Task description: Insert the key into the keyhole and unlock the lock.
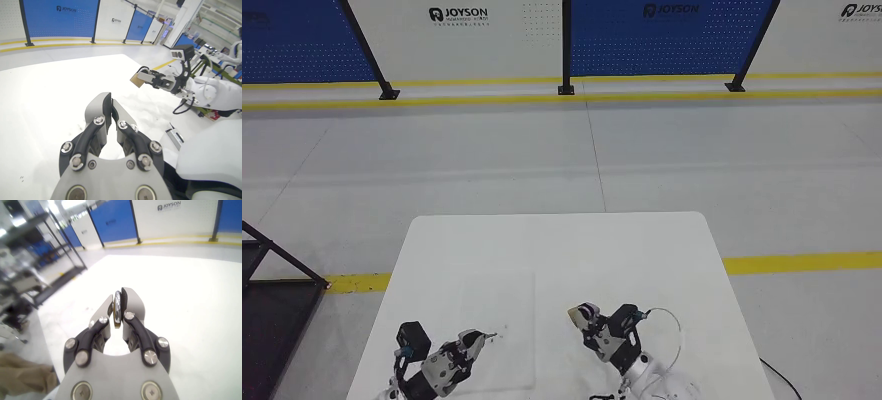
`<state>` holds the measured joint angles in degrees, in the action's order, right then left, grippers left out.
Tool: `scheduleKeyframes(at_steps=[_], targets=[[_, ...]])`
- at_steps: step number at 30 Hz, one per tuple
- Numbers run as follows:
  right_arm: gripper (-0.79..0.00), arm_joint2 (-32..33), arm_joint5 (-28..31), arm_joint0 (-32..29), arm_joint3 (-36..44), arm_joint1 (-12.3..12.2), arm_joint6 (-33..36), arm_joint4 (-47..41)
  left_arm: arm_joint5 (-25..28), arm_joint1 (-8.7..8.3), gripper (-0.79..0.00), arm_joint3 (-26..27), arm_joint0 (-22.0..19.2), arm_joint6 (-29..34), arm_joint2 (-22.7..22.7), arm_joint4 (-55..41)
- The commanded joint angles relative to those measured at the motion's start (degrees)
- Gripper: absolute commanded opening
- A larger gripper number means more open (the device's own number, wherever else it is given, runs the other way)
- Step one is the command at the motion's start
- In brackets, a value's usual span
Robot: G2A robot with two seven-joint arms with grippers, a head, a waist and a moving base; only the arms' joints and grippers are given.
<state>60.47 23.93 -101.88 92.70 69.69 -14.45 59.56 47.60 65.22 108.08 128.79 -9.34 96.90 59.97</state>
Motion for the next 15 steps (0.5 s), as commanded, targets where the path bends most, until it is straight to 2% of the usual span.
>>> scheduleKeyframes(at_steps=[1,3,5,15], targets=[[-0.785,1.57,5.93,0.68,-1.98,-0.2,-2.4,-4.67,1.96,-0.02,-0.785,-0.82,-1.39,-0.98,-1.07,-1.05],[-0.785,2.24,11.54,1.55,-3.52,-0.4,-3.15,-7.44,3.36,0.01,-0.785,-1.59,-2.79,-2.07,-2.26,-2.4],[-0.785,2.9,14.12,2.07,-4.57,-0.55,-3.16,-9.26,5.14,0.0,-0.785,-2.41,-4.12,-2.53,-3.5,-2.41],[-0.785,2.9,14.12,2.07,-4.57,-0.55,-3.16,-9.26,5.63,-0.02,-0.785,-2.87,-4.49,-2.26,-3.93,-2.29]])
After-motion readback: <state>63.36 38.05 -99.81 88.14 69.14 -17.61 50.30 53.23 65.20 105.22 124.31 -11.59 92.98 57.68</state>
